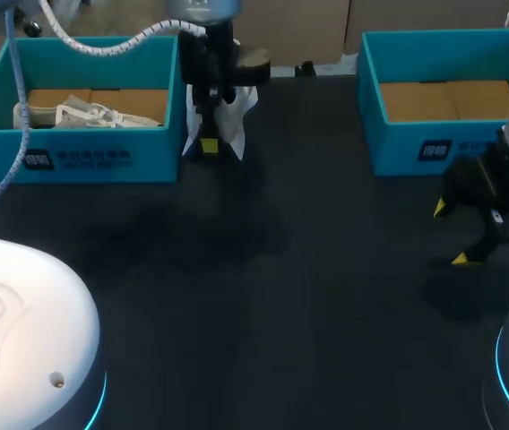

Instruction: Take the shoe out of the shoebox, open the shoe tongue, remove and reinsert the insole, then place the shoe into the shoebox

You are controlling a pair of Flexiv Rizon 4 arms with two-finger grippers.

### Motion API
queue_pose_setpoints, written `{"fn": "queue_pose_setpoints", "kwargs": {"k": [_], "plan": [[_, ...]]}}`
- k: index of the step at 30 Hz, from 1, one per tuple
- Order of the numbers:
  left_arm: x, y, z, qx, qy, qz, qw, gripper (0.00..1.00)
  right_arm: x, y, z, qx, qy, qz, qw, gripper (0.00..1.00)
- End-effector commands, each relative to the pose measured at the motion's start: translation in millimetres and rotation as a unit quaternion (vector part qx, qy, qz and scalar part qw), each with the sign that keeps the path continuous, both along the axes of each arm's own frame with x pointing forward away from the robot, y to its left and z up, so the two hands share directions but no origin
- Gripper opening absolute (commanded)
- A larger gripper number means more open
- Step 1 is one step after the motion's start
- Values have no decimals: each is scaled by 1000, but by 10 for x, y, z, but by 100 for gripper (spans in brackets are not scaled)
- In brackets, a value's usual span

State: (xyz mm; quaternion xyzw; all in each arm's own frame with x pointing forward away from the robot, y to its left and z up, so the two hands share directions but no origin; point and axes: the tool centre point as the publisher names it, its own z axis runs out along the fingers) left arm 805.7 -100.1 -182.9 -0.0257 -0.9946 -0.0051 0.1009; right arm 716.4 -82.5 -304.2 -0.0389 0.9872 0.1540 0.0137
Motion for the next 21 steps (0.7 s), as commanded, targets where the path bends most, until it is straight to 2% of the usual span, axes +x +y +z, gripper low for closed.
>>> {"fn": "queue_pose_setpoints", "kwargs": {"k": [1, 5, 10, 13, 16, 17, 21], "plan": [[14, 28, 162, -15, -6, 5, 1000, 0, -12, 0, -1, -1, -1, 0, 1000, 100], [244, 159, 459, -30, -21, 33, 999, 0, -12, 0, -1, -1, -1, 0, 1000, 100], [591, 346, 609, -20, -36, 46, 998, 0, -12, 0, -1, -1, -1, 0, 1000, 100], [798, 478, 642, -1, -59, 66, 996, 0, -12, 0, -1, -1, -1, 0, 1000, 100], [1017, 637, 641, 1, -51, 75, 996, 0, -12, 0, -1, -1, -1, 0, 1000, 100], [1139, 713, 628, -11, -33, 66, 997, 0, -12, 0, -1, -1, -1, 0, 1000, 100], [1453, 907, 587, -25, -34, 78, 996, 0, -12, 0, -1, -1, -1, 0, 1000, 100]]}}
